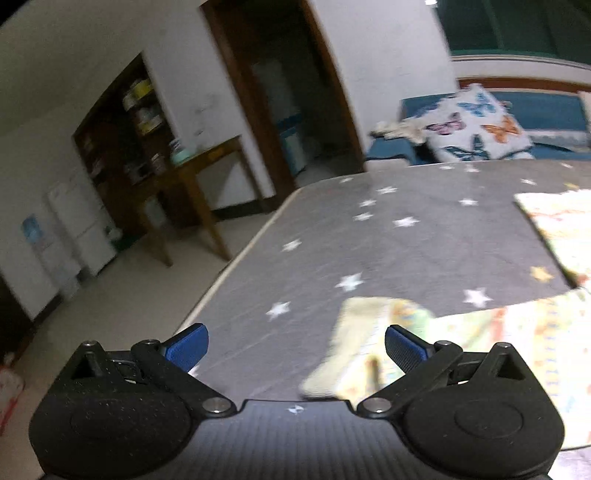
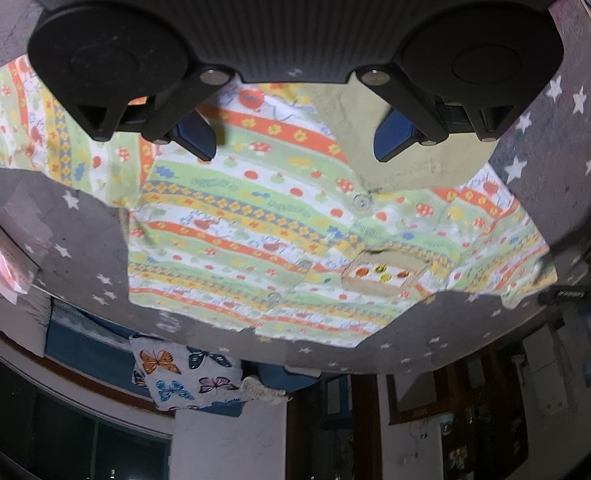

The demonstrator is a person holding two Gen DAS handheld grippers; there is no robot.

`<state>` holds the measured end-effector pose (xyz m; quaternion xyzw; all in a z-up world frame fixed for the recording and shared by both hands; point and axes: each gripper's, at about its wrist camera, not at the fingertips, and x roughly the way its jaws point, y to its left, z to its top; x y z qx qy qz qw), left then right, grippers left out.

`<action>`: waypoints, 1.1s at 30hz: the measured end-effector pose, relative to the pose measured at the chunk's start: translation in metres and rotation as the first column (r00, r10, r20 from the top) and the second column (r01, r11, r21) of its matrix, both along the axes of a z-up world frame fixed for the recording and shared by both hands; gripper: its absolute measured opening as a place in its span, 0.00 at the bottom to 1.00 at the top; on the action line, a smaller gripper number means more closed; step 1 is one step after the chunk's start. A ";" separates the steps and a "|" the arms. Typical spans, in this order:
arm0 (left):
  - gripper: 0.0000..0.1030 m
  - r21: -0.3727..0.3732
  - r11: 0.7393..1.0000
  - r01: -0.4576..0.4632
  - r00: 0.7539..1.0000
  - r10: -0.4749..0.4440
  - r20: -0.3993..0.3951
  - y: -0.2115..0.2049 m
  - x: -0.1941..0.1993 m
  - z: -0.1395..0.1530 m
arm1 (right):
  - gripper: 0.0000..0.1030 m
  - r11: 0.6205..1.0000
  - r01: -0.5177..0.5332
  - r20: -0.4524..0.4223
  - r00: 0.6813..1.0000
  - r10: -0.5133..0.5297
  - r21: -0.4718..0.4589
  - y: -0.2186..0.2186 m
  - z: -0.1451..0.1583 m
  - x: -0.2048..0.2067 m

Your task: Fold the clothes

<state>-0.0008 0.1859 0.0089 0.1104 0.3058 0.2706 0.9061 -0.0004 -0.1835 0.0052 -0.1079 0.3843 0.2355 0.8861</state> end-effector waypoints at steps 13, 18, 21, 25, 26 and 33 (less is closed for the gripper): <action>1.00 0.013 0.998 -0.054 0.998 0.054 -0.041 0.019 0.014 -0.014 | 0.91 0.998 -0.055 -0.009 0.998 0.054 -0.036 0.001 0.001 -0.014; 1.00 0.016 0.996 -0.087 0.995 0.087 -0.053 0.029 0.018 -0.018 | 0.91 1.000 -0.018 0.016 1.000 0.018 0.015 -0.006 0.012 -0.010; 1.00 0.000 0.998 -0.067 0.997 0.067 -0.040 0.022 0.012 -0.012 | 0.91 1.000 -0.017 -0.003 1.000 0.017 0.021 -0.004 0.008 -0.006; 1.00 -0.031 0.998 0.047 0.999 -0.047 0.003 -0.014 -0.002 0.008 | 0.91 0.997 -0.066 0.008 0.998 0.067 -0.042 0.001 0.000 -0.018; 1.00 -0.034 0.995 0.089 0.996 -0.088 0.012 -0.026 -0.005 0.012 | 0.91 0.996 -0.073 0.015 0.997 0.074 -0.045 0.000 0.002 -0.022; 1.00 -0.105 0.934 0.342 0.939 -0.337 0.065 -0.115 -0.007 0.027 | 0.85 0.996 0.075 0.022 0.997 -0.075 0.041 -0.053 0.013 -0.032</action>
